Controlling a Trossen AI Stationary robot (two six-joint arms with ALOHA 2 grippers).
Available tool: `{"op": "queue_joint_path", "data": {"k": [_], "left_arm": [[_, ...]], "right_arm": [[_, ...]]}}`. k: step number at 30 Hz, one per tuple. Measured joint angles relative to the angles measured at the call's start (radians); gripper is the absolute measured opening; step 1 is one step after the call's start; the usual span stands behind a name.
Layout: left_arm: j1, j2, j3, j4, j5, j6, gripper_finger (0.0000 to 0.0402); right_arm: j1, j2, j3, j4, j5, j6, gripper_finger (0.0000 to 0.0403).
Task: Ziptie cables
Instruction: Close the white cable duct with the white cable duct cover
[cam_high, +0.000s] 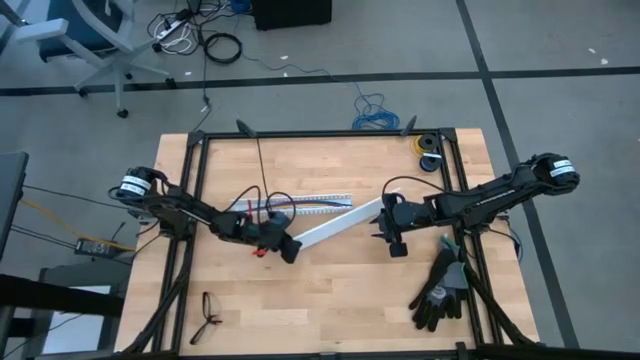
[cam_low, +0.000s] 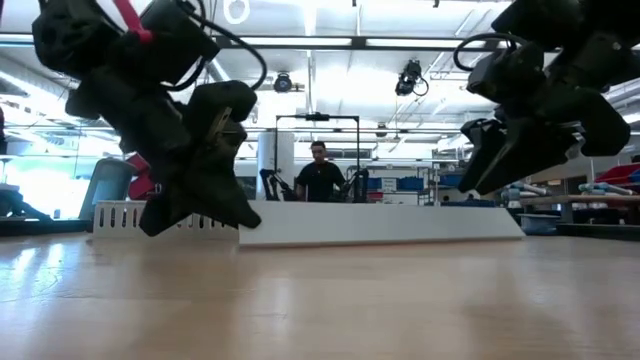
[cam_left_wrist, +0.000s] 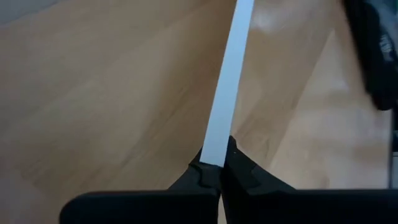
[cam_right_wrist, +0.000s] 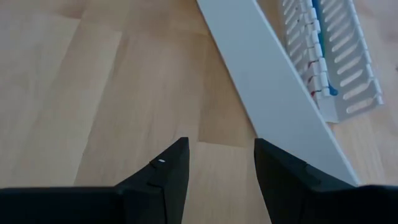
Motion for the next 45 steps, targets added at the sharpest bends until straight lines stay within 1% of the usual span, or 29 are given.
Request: {"op": "queue_joint_path", "data": {"k": [4,7,12,15,19,24,27,30,33,36,38,40,45], "left_arm": [[0.004,0.002,-0.034,0.077,0.014,0.025,0.0003],[0.004,0.002,-0.034,0.079,0.014,0.077,0.0004],[0.003,0.005,-0.036,0.110,-0.012,0.082,0.0010],[0.003,0.006,-0.036,0.120,-0.030,0.081,0.0023],[0.003,0.006,-0.036,0.124,-0.032,0.078,0.0040],[0.002,0.006,-0.036,0.136,-0.029,0.061,0.0055],[0.001,0.006,-0.036,0.141,-0.008,0.053,0.0057],[-0.002,0.006,-0.036,0.144,0.015,0.046,0.0057],[-0.002,0.006,-0.035,0.147,0.019,0.025,0.0058],[-0.002,0.006,-0.035,0.148,0.029,0.021,0.0058],[-0.002,0.005,-0.035,0.148,0.040,0.020,0.0058],[-0.002,0.005,-0.035,0.148,0.040,0.020,0.0058],[-0.002,0.005,-0.035,0.150,0.040,0.021,0.0058]], "right_arm": [[0.007,0.000,0.000,0.000,-0.002,0.000,0.0165],[0.007,0.000,0.000,0.000,-0.002,-0.001,0.0165],[0.007,0.000,-0.001,0.032,-0.002,-0.024,0.0164],[0.007,0.011,-0.001,0.112,-0.002,-0.043,0.0164],[0.005,0.061,-0.001,0.228,-0.002,-0.046,0.0164],[-0.022,0.201,-0.001,0.425,-0.002,-0.076,0.0156],[-0.037,0.306,0.000,0.578,-0.002,-0.121,0.0138],[-0.047,0.396,0.029,0.691,-0.002,-0.183,0.0106],[-0.065,0.468,0.093,0.708,-0.010,-0.202,0.0062],[-0.088,0.538,0.155,0.701,-0.042,-0.203,0.0015],[-0.098,0.573,0.188,0.701,-0.050,-0.203,0.0006],[-0.103,0.594,0.208,0.698,-0.052,-0.201,0.0011],[-0.115,0.605,0.220,0.679,-0.053,-0.201,0.0002]]}}
